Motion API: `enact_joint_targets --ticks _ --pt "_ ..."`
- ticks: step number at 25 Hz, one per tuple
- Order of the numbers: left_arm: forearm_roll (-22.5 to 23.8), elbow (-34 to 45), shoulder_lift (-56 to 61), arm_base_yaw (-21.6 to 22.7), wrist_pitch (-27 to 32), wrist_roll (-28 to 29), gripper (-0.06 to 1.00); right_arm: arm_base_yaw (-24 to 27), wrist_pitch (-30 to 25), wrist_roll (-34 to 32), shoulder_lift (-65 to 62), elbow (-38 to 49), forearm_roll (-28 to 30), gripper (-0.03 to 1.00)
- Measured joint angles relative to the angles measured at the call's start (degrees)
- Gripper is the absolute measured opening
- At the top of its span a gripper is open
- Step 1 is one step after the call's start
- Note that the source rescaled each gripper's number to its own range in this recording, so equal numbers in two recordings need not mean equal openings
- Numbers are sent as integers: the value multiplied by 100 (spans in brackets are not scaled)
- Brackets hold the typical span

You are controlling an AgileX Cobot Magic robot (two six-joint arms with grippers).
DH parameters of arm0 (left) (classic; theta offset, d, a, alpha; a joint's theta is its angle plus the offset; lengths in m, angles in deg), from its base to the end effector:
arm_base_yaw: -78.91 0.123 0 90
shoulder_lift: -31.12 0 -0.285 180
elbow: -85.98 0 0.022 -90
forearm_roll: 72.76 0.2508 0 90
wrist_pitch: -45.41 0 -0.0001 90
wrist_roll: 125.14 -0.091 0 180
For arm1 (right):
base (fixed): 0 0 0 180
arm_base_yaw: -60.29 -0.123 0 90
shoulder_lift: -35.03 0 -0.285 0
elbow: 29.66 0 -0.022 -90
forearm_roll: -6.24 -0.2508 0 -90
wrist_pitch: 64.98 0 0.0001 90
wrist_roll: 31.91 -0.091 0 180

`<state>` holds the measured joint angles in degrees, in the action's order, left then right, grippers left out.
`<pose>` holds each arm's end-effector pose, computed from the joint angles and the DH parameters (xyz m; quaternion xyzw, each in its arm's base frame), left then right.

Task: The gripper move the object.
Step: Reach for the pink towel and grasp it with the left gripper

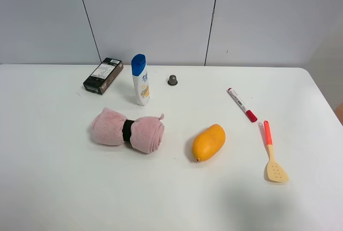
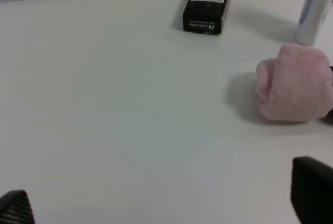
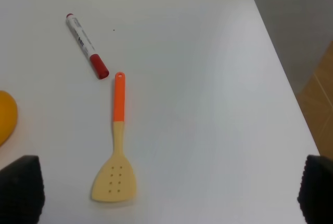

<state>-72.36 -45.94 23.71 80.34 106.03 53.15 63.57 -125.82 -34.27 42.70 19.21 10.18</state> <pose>-0.0068 0.0004 0.2798 0.0019 0.8485 0.0180 0.5288 -0.0050 -0.0052 0.2759 0.0433 0.8528 -0.0385 0.5191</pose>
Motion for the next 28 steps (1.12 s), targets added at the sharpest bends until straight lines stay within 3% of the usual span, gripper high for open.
enact_joint_targets --ticks 18,23,28 --pt "0 0 -6 0 0 0 100 0 0 0 0 0 0 100" --pt "-40 -28 -669 -2 -35 0 100 0 0 0 0 0 0 100" --pt "-610 -146 -1775 -2 -989 -57 100 0 0 0 0 0 0 100"
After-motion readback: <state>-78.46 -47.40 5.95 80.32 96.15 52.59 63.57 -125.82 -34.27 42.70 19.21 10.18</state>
